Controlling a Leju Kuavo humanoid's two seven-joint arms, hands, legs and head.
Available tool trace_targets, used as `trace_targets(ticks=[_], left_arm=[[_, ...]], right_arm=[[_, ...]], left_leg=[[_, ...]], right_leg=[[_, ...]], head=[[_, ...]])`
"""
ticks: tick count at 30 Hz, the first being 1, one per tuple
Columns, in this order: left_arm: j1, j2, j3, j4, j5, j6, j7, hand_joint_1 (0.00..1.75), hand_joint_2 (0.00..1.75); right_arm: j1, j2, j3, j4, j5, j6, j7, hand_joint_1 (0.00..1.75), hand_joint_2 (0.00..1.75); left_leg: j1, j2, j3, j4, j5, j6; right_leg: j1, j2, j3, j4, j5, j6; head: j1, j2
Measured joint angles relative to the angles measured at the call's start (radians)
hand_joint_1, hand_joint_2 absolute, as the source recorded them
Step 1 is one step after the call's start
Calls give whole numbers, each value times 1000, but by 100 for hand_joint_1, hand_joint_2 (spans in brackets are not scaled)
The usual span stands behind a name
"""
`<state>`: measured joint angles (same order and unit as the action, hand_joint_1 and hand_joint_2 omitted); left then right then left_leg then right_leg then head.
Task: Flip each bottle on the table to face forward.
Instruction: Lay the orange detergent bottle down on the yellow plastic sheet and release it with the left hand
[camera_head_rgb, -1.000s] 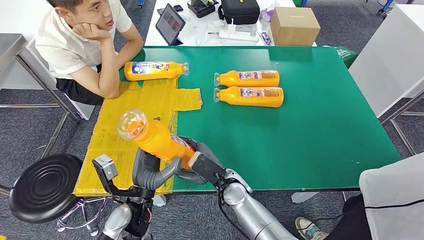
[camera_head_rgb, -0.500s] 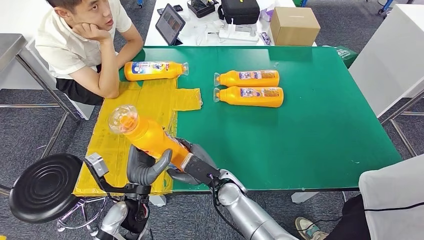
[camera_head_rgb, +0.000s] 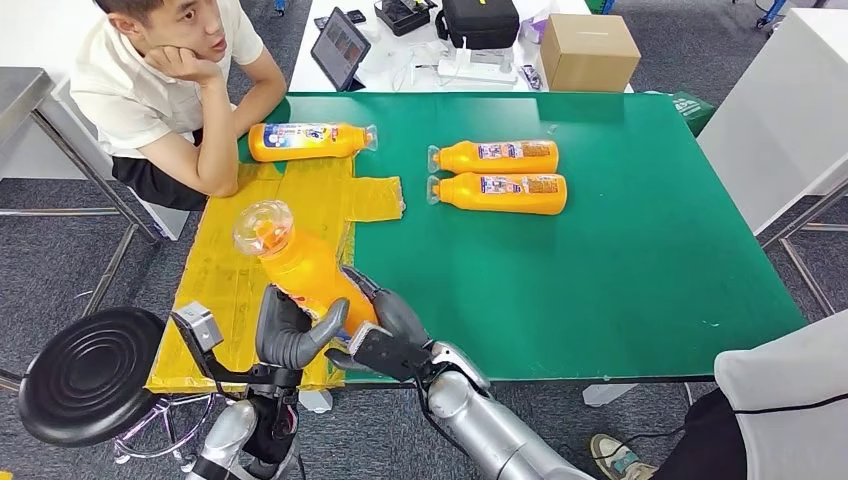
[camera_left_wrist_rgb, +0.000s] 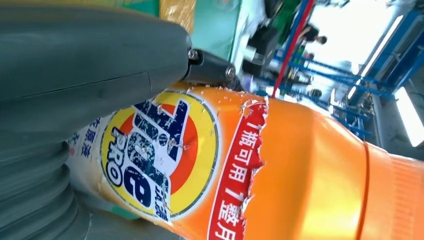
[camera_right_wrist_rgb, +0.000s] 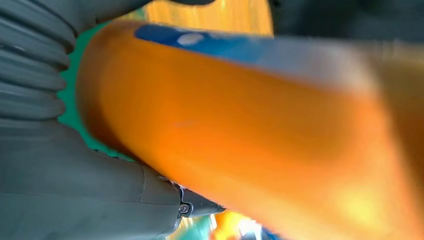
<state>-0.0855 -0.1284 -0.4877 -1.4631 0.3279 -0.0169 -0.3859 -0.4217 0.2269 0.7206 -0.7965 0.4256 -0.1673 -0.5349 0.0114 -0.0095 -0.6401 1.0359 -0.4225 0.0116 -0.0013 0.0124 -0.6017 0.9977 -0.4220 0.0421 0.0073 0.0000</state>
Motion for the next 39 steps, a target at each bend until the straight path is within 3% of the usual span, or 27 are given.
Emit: trace_targets(ticks=[2, 8, 15, 17, 19, 21, 23, 25, 30, 39], left_arm=[[-10, 10, 11, 4, -59, 39, -2, 175, 175], [-26, 51, 91, 1, -246, 125, -11, 175, 175], [-27, 57, 109, -1, -284, 136, -10, 175, 175], [-32, 65, 120, 0, -379, 185, 3, 175, 175], [-68, 91, 153, 37, -683, 313, 77, 175, 175], [-172, 126, 189, 169, -1055, 398, 201, 175, 175], [-275, 144, 199, 305, -1271, 391, 300, 175, 175], [-336, 148, 194, 394, -1369, 369, 355, 175, 175], [-450, 155, 185, 573, -1438, 346, 387, 175, 175], [-549, 146, 193, 798, -1304, 180, 293, 172, 175]], right_arm=[[12, -5, 15, -16, 60, -81, 8, 0, 175], [44, -32, 33, -35, 218, -295, 79, 0, 175], [47, -40, 33, -35, 237, -320, 83, 0, 175], [52, -47, 32, -35, 261, -340, 93, 0, 175], [71, -59, 19, -44, 303, -352, 104, 0, 175], [95, -62, -1, -72, 328, -315, 101, 0, 175], [105, -57, -11, -93, 329, -273, 93, 0, 175], [107, -52, -14, -97, 321, -255, 85, 0, 175], [109, -42, -17, -101, 309, -239, 75, 0, 175], [115, -36, -26, -102, 262, -233, 38, 0, 175]], left_leg=[[0, 0, 0, 0, 0, 0], [0, 0, 0, 0, 0, 0], [0, 0, 0, 0, 0, 0], [0, 0, 0, 0, 0, 0], [0, 0, 0, 0, 0, 0], [0, 0, 0, 0, 1, -1], [1, 0, 0, 0, 2, -2], [1, 0, 0, 0, 2, -2], [1, 0, -1, 0, 2, -2], [1, 1, -1, 0, 2, -2]], right_leg=[[0, 0, 0, 0, 0, 0], [0, 0, -1, 0, 0, 0], [0, 0, -1, 0, 0, 0], [0, 0, -1, 0, 0, 0], [0, 0, -1, 0, 0, 0], [0, 0, -1, 0, 0, 0], [0, 0, -1, 1, 1, 0], [0, 0, -1, 1, 1, 0], [0, 1, -1, 1, 1, 0], [0, 1, -2, 1, 1, 0]], head=[[0, 0], [0, 0], [0, 0], [0, 0], [0, 0], [0, 0], [0, 0], [0, 0], [0, 0], [0, 0]])
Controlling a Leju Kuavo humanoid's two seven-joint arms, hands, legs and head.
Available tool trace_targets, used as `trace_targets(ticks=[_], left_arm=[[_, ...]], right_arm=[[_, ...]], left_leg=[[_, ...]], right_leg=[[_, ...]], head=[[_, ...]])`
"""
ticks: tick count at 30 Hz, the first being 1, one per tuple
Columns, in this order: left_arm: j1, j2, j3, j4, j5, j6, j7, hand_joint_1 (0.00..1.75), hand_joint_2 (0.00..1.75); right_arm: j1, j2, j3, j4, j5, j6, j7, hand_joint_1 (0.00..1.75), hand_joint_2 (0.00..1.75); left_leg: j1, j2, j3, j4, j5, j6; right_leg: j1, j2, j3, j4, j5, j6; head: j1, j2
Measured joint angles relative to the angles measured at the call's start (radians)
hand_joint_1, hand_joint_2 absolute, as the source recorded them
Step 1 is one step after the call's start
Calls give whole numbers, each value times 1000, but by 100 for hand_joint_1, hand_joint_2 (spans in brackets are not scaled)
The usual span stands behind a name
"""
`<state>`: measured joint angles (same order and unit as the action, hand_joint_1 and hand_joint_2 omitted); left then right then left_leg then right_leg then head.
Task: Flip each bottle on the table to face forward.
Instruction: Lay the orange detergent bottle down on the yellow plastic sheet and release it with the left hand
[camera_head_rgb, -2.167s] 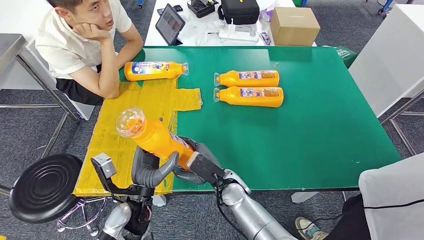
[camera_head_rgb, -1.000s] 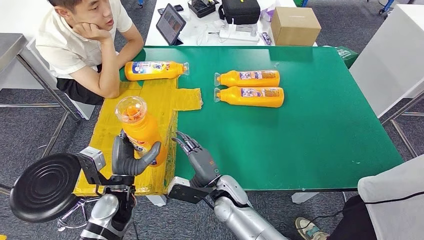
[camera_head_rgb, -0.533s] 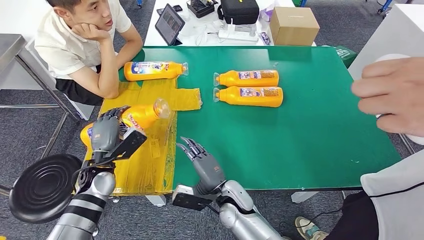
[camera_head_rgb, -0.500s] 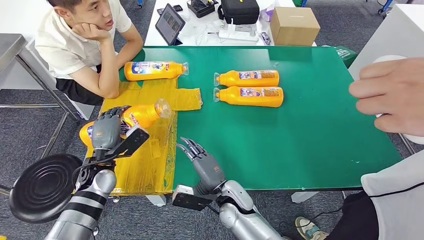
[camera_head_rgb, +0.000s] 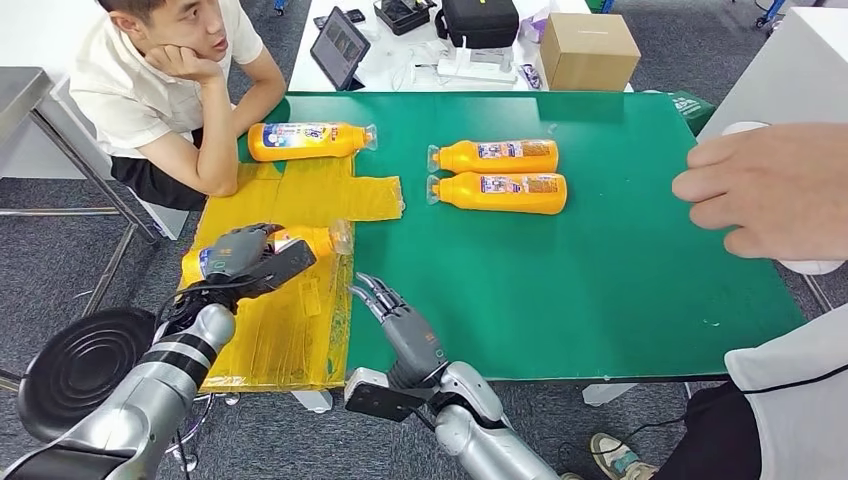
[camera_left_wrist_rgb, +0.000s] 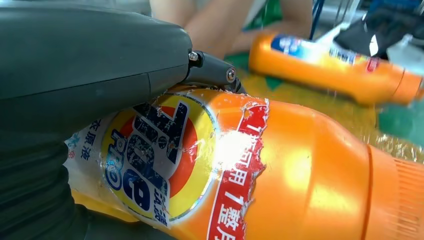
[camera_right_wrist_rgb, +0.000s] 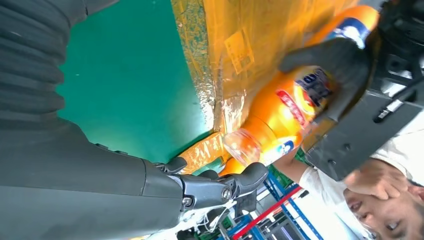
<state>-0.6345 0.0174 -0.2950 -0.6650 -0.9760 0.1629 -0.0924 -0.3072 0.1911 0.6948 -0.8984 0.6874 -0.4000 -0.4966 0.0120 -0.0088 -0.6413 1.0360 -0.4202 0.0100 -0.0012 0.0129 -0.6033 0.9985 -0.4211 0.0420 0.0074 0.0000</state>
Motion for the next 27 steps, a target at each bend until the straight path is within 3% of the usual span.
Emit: trace_targets(ticks=[1, 4, 8, 9, 14, 27], left_arm=[[-8, -3, 3, 19, 9, -5, -4, 167, 175], [-38, -9, 10, 70, 31, -28, -11, 116, 175], [-69, -12, 17, 115, 39, -71, -16, 14, 175], [-75, -12, 17, 123, 40, -80, -17, 3, 175], [-91, -16, 14, 151, 23, -116, -24, 0, 175], [-111, -15, -91, 173, -61, -158, -34, 0, 175]], right_arm=[[0, 2, 0, 0, -5, 1, -3, 0, 175], [0, 8, 0, 2, -21, 2, -12, 0, 175], [-1, 12, -1, 11, -42, 2, -26, 0, 175], [-1, 13, -1, 14, -46, 2, -29, 0, 175], [-2, 19, -1, 29, -60, 1, -43, 0, 175], [-2, 21, -1, 47, -70, 1, -47, 0, 175]], left_leg=[[0, 0, 0, 0, 0, 0], [0, 0, 0, 0, 0, 0], [0, -1, 0, 0, 0, 0], [0, -1, 0, 0, 0, 0], [0, 0, 0, 0, 0, 0], [0, -1, 0, 0, 0, 0]], right_leg=[[0, 0, 0, 0, 0, 0], [0, 0, 0, 0, 0, 0], [0, 0, 1, 0, 0, 0], [0, 0, 1, 0, 0, 0], [0, 0, 1, 0, 0, 0], [0, 0, 0, 0, 0, 0]], head=[[0, 0], [0, 0], [0, 0], [0, 0], [0, 0], [0, 0]])
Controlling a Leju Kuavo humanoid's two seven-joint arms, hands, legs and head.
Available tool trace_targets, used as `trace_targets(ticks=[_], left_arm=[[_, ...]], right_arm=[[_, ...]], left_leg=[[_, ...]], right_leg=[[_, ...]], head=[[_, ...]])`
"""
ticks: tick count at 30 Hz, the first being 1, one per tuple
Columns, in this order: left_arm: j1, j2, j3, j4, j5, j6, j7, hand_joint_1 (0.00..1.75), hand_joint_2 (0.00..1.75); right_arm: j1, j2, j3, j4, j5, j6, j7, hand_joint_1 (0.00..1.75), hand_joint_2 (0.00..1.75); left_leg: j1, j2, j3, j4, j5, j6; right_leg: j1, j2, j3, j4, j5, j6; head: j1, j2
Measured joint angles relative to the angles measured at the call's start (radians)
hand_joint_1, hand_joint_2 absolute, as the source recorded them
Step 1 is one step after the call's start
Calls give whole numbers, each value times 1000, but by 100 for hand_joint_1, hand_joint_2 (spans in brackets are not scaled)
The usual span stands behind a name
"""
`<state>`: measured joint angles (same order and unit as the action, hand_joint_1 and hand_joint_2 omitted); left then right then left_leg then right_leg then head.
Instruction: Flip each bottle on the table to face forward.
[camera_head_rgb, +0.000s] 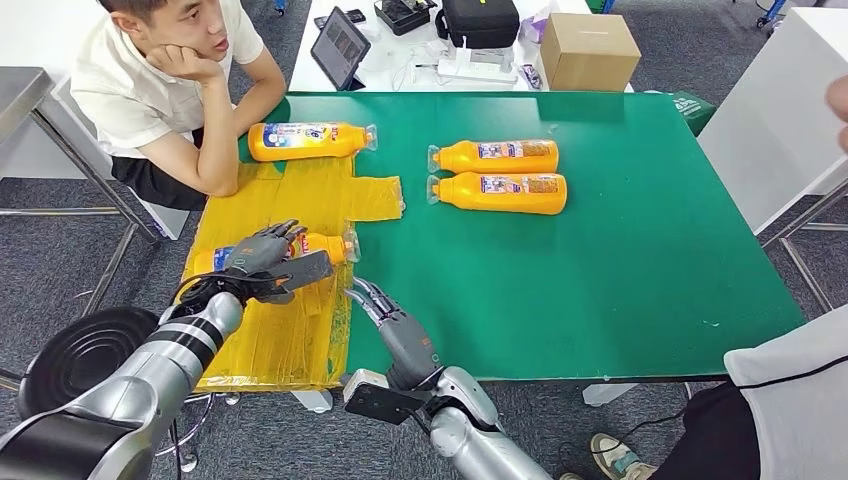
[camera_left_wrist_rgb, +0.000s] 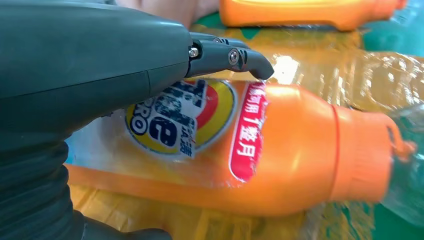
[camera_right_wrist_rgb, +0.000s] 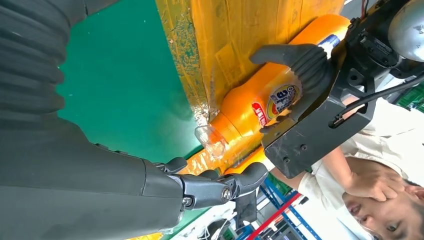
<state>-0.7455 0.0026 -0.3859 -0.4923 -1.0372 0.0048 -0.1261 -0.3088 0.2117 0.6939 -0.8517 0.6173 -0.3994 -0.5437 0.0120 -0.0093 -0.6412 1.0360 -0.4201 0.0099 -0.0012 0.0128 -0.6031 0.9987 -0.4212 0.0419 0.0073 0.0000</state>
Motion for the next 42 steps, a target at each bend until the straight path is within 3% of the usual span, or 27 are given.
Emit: trace_targets(ticks=[7, 14, 21, 23, 26, 32, 35, 39, 42], left_arm=[[-2, 14, -53, -48, 69, -30, -50, 0, 175], [74, 81, -25, -297, 407, -55, -158, 0, 175], [132, 127, 4, -441, 449, -61, -172, 0, 175], [143, 131, 14, -461, 488, -64, -185, 0, 175], [180, 132, 54, -506, 623, -74, -216, 0, 175], [344, 113, 170, -668, 926, -147, -255, 0, 175], [497, 78, 202, -807, 1066, -158, -265, 0, 175], [708, 15, 202, -986, 1101, -51, -288, 0, 175], [797, -8, 191, -1068, 1095, -13, -296, 0, 175]], right_arm=[[1, 0, -4, 5, -2, -6, -8, 0, 175], [3, 0, -7, 14, -2, -17, -29, 0, 175], [3, 0, -8, 15, -11, -13, -38, 0, 175], [5, 0, -10, 13, -42, 13, -54, 0, 175], [25, 0, -23, -14, -162, 130, -94, 0, 175], [114, 0, -69, -184, -436, 377, -141, 0, 175], [184, 0, -116, -327, -564, 372, -154, 0, 175], [256, -4, -196, -439, -611, 324, -132, 0, 175], [292, -8, -237, -474, -614, 320, -126, 0, 44]], left_leg=[[0, 0, 0, 0, 0, 0], [0, 1, 0, 0, 0, 0], [0, 0, 0, 0, 0, 0], [0, 0, 0, 0, 0, 0], [0, 0, 0, 0, 0, 0], [0, 1, 0, 0, -2, -1], [0, 1, 0, 0, -4, -3], [-1, 1, -1, 0, -6, -2], [-1, 0, -2, 0, -7, -1]], right_leg=[[0, 0, 0, 0, 0, 0], [0, 0, 0, 0, 0, 0], [0, 0, 0, 1, 0, 0], [0, 0, 0, 1, 0, 0], [0, 0, 0, 1, 0, 0], [0, 0, -1, 0, -1, -1], [0, 0, -1, 0, -3, -2], [-1, 1, -3, -1, -4, -3], [0, 0, -3, -1, -4, -3]], head=[[0, 0], [0, 0], [0, 0], [0, 0], [0, 0], [0, 0], [0, 0], [0, 0], [0, 0]])
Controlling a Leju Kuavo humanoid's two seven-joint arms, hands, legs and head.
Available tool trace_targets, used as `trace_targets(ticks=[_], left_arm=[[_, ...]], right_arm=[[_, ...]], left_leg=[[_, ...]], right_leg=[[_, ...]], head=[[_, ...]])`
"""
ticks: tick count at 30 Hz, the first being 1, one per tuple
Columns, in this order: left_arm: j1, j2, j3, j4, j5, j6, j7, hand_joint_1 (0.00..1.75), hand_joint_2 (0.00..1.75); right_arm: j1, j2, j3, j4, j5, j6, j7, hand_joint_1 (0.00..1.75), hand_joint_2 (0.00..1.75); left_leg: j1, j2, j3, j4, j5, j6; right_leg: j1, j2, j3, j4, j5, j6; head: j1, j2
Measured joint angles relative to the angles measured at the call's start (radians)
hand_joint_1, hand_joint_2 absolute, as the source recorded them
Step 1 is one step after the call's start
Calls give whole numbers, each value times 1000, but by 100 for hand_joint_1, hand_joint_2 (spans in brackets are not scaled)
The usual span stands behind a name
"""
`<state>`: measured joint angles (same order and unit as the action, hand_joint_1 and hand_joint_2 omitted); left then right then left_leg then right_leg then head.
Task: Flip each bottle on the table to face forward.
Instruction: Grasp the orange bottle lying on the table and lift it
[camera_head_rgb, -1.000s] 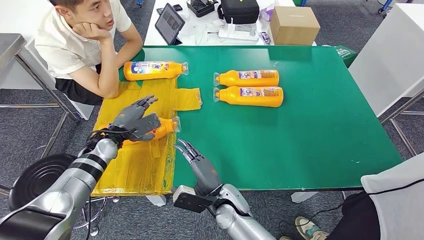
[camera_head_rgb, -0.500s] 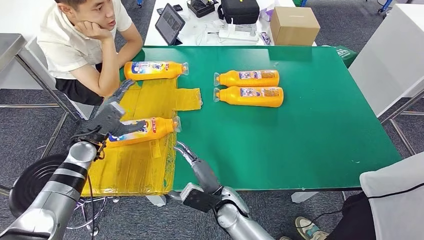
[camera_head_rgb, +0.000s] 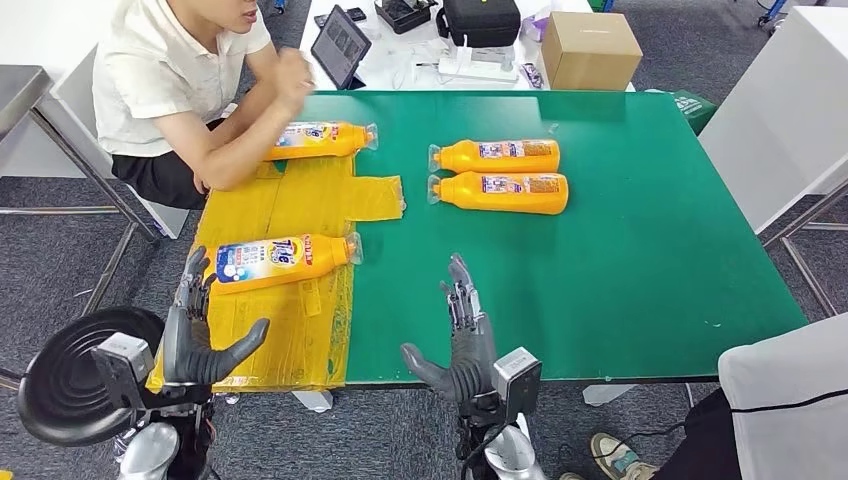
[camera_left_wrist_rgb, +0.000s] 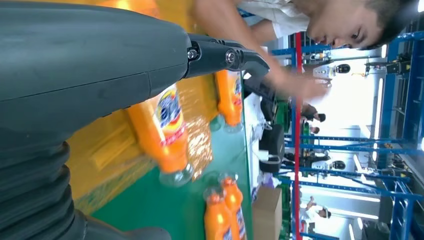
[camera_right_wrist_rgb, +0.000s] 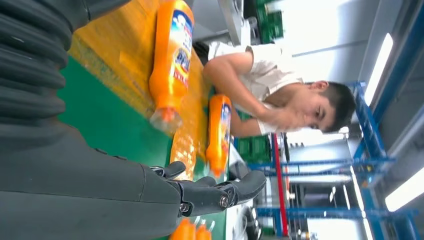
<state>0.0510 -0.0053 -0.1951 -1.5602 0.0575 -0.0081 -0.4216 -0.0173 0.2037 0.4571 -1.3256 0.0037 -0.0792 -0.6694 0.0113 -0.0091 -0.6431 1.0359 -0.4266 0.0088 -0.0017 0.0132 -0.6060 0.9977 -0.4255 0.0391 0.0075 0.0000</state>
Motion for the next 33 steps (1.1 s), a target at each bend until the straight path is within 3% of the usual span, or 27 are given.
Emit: trace_targets(ticks=[1, 3, 7, 8, 10, 12, 14, 19, 24, 28, 33], left_arm=[[16, -4, -2, -20, 3, 5, 0, 0, 175], [41, -15, -4, -51, 14, 14, 1, 0, 175], [111, -52, -37, -101, -6, 117, -10, 0, 175], [124, -61, -54, -108, -13, 155, -17, 0, 175], [137, -72, -96, -112, -12, 208, -26, 0, 87], [137, -75, -141, -112, 0, 237, -27, 0, 87], [135, -76, -179, -109, 16, 259, -22, 0, 175], [134, -75, -233, -95, 63, 281, -13, 0, 175], [133, -75, -248, -90, 113, 267, -69, 0, 175], [132, -76, -247, -86, 102, 274, -50, 0, 175], [113, -79, -245, -59, 27, 306, -38, 0, 175]], right_arm=[[7, 0, -9, -8, 4, -4, 3, 0, 0], [17, 0, -26, -19, 28, -42, 28, 0, 0], [48, -1, -70, -32, 106, -249, 133, 0, 175], [56, -3, -81, -40, 129, -306, 133, 0, 175], [67, -9, -102, -68, 177, -396, 97, 0, 175], [71, -20, -125, -108, 242, -472, 71, 0, 175], [69, -35, -156, -142, 330, -544, 75, 0, 175], [60, -75, -260, -147, 569, -611, 93, 0, 175], [19, -76, -465, -88, 923, -614, -2, 0, 175], [-15, -73, -605, -53, 1063, -614, -22, 0, 175], [-54, -76, -707, -19, 1245, -615, -4, 0, 175]], left_leg=[[0, 0, 0, 0, 0, 0], [0, 0, 1, 0, 0, 0], [1, 0, 2, 0, 1, 0], [1, 0, 1, 0, 1, 0], [1, 0, 1, 0, 1, 0], [0, 0, 1, 0, 1, 0], [0, 0, 1, 0, 1, 0], [0, 0, 2, 0, 1, 1], [0, -1, 2, 0, 1, 1], [0, -1, 2, 0, 1, 1], [0, -1, 2, 0, 1, 1]], right_leg=[[0, 0, 0, 0, 0, 0], [0, 0, 0, 0, 1, -1], [0, 0, 1, 0, 1, -1], [0, 0, 1, 0, 1, -1], [0, 0, 1, 0, 1, -1], [0, 0, 1, 0, 1, 0], [0, 0, 1, 0, 1, 0], [0, 0, 2, 0, 1, 0], [0, -1, 3, 0, 1, 0], [0, -1, 3, 0, 1, 0], [0, -1, 3, 0, 1, 0]], head=[[0, 0], [0, 0], [0, 0], [0, 0], [0, 0], [0, 0], [0, 0], [0, 0], [-1, 0], [0, 0], [-1, 0]])
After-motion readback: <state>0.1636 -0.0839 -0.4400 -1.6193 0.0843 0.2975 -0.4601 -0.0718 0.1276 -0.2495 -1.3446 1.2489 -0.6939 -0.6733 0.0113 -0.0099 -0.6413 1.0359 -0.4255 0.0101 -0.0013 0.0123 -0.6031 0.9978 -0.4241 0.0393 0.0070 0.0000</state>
